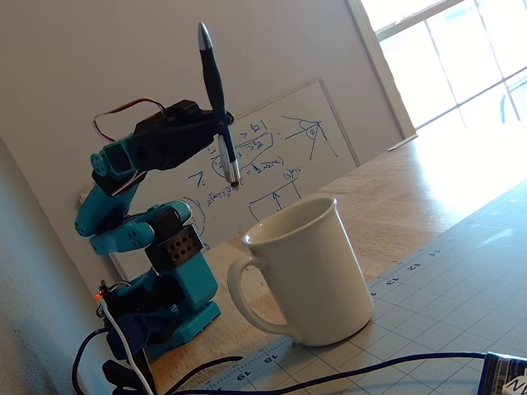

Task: Grasp a pen and put it in a mug.

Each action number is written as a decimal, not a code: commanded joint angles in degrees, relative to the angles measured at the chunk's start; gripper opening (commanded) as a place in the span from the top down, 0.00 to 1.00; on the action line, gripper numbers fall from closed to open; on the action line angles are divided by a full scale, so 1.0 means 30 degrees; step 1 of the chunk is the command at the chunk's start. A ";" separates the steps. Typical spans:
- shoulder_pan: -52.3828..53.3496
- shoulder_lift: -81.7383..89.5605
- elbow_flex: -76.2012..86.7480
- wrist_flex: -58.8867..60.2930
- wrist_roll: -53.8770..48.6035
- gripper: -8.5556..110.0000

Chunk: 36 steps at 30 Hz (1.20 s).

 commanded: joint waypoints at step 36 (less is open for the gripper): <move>-0.0352 -0.7617 0.2900 -1.5410 0.0205 0.92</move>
